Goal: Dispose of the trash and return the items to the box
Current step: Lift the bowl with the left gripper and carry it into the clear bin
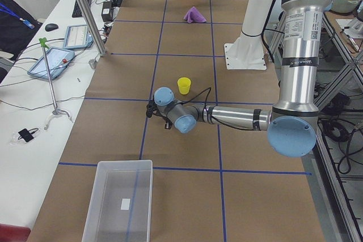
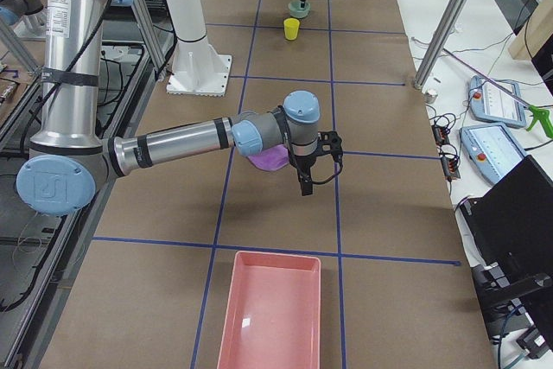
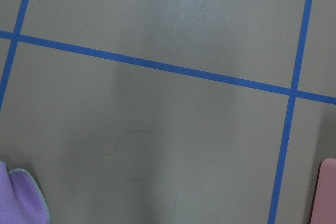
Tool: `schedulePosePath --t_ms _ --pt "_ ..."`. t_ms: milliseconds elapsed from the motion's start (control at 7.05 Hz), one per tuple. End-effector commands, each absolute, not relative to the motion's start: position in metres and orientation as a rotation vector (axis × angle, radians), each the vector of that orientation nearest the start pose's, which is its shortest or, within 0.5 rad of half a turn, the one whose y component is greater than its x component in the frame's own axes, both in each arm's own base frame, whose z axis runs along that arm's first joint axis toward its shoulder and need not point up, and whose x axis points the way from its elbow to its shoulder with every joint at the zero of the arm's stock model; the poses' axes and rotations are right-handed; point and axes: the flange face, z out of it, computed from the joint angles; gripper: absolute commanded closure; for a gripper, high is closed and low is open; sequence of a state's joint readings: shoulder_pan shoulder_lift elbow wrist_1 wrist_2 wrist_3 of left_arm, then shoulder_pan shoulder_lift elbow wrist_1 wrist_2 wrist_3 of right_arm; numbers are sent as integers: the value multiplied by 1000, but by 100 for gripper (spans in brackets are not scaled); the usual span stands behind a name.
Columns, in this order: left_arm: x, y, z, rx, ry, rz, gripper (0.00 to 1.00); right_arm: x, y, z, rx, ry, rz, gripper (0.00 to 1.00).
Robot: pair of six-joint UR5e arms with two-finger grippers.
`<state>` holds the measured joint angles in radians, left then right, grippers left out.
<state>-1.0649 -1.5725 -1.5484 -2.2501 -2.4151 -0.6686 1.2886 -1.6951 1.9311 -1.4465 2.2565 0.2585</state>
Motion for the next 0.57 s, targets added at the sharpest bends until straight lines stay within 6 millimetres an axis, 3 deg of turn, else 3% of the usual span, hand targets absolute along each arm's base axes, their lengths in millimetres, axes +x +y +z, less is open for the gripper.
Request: schedulePosePath --t_ms 0,284,426 --pt "111 -498 583 49 1075 -23 100 -58 -451 528 154 -751 -149 0" --pt "52 -513 596 49 1036 -103 100 -58 -451 528 154 -751 -147 0" --pt "7 -531 600 64 994 -64 100 -58 -451 530 151 -750 -148 0"
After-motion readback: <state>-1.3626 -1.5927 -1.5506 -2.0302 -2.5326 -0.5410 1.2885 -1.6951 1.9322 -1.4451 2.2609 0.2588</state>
